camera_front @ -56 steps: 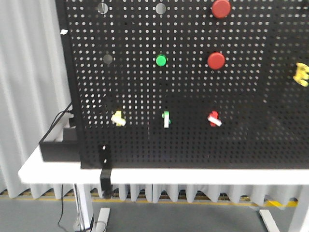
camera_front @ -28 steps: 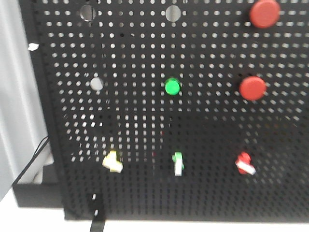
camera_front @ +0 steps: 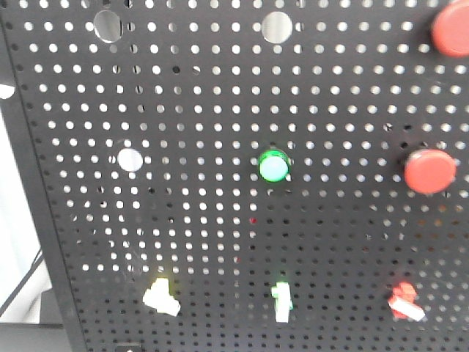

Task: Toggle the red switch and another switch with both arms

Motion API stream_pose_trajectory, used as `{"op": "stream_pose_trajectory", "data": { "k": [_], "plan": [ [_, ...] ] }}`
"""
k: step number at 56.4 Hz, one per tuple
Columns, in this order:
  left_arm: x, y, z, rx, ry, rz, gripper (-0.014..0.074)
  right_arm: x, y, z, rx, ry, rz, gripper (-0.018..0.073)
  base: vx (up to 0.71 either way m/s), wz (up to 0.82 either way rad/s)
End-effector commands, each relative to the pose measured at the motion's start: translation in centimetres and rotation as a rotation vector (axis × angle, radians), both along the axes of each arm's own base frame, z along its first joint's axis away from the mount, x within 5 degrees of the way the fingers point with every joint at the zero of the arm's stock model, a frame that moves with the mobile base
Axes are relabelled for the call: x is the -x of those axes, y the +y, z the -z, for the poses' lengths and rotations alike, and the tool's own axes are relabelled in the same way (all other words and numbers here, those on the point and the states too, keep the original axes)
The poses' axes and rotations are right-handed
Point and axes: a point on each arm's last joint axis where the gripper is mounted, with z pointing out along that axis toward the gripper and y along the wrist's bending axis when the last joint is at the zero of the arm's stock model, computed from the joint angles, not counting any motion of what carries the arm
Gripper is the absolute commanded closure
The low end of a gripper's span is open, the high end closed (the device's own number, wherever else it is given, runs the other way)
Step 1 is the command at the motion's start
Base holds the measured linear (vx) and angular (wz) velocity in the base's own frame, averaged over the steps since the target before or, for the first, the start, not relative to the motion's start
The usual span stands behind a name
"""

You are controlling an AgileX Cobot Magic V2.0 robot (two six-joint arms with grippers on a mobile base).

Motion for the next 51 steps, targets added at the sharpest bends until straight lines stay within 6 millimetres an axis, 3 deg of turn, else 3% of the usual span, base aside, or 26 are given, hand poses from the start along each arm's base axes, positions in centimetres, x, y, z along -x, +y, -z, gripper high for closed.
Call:
{"op": "stream_pose_trajectory", "data": {
  "k": [1, 39, 51],
  "plan": [
    [0.02, -0.05, -0.18, 0.018, -0.08, 0.005, 0.0594, 0.02, -0.02, -0.66, 0.007, -0.092, 0.004, 0.0566, 0.07, 0.02],
    [0.02, -0.05, -0.21, 0.018, -0.082, 0.005, 0.0594, 0.02, -0.02, -0.72, 0.004, -0.099, 0.004, 0.0566, 0.0, 0.0],
    [0.02, -0.06, -0.39, 0.02, -0.102, 0.006, 0.0594, 0.02, 0.01, -0.9, -0.107, -0.128, 0.004, 0.0566, 0.0, 0.0]
  ]
}}
